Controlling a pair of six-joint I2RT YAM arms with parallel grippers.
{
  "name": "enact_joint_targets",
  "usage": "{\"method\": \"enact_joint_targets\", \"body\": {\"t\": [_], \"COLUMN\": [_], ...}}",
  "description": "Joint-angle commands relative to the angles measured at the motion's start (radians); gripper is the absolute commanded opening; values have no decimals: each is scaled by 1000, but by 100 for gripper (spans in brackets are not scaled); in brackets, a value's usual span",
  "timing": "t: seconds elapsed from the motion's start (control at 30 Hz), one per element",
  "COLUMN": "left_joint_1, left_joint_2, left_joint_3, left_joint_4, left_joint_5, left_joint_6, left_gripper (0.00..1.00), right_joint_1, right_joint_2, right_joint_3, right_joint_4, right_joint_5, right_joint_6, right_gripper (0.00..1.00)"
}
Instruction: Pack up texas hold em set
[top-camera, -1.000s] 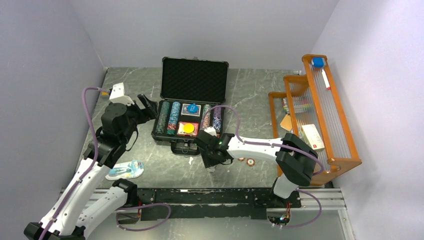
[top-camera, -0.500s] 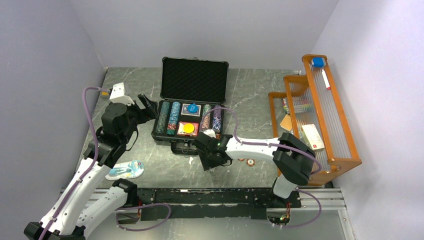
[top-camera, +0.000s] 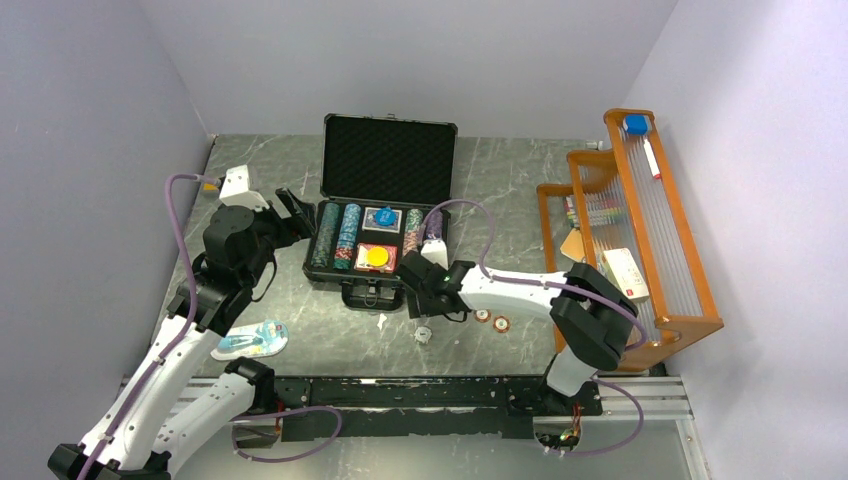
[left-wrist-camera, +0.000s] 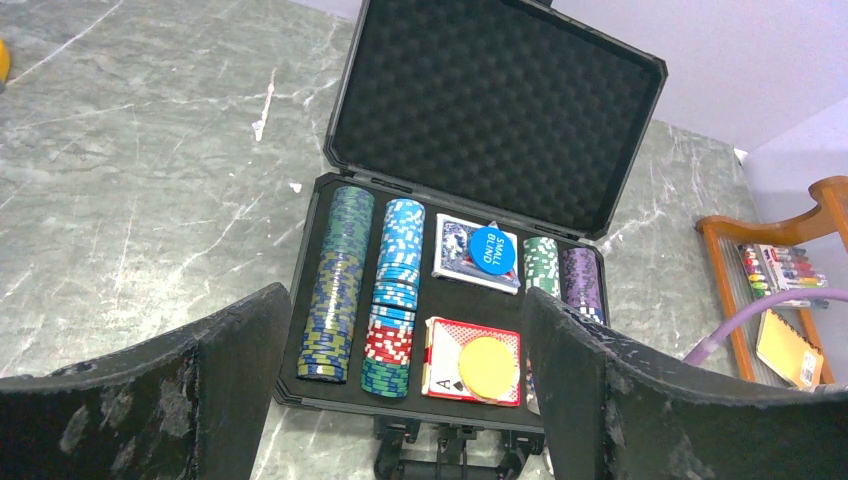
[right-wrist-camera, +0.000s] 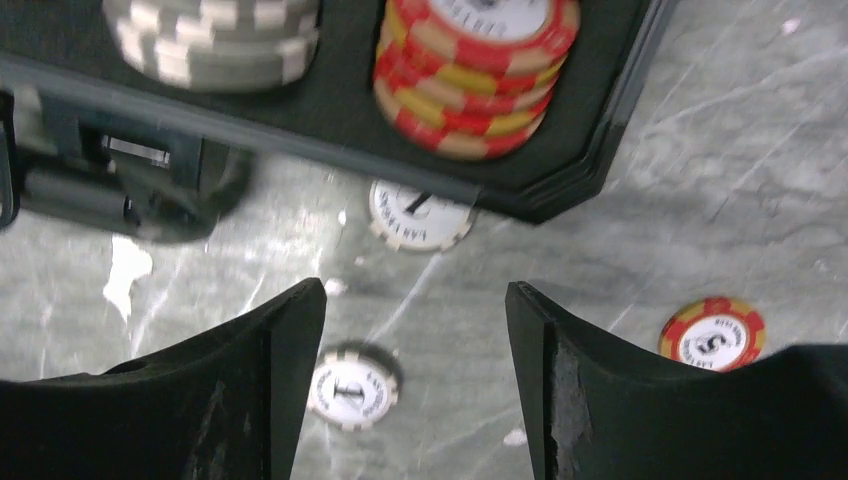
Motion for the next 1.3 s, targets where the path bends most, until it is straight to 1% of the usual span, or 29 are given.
{"method": "enact_joint_targets", "body": {"t": [0.0,0.23,0.3,0.37,0.53,0.6,0.7,1.0,1.27], "left_joint_1": [-5,-5,-6,-5,-5,-5,-6,-5,-5], "left_joint_2": [-3,-4,-5,-5,-3,-4,-5,-2,2], "left_joint_3": [-3,-5,-5,-5,-5,-6,-5,-8,-7], "left_joint_4": [12,14,14,14,12,12,13,15,17], "left_joint_5": [-6,-5,-6,-6,-5,-6,-6,-3,1], "left_joint_6": [0,-2,-2,-2,-2,-2,-2,-3,-5], "left_gripper": [90,90,90,90,89,90,90,89,89], "right_joint_1": [-23,-28,-31,-35,-40,-41,-40,-40,-38], "right_joint_2": [-2,50,54,61,79,76,55,-43,-119], "right_joint_3": [-38,-74,-90,-108,-135,-138,-137,-122,-117], "right_joint_4": [136,232,256,279,304,295,261,103,68], "right_joint_5": [109,138,132,127,114,114,115,54,-16], "right_joint_6": [25,-4,-10,-17,-20,-20,-24,-49,-72], "right_gripper": [71,69,67,61,52,48,45,44,44]}}
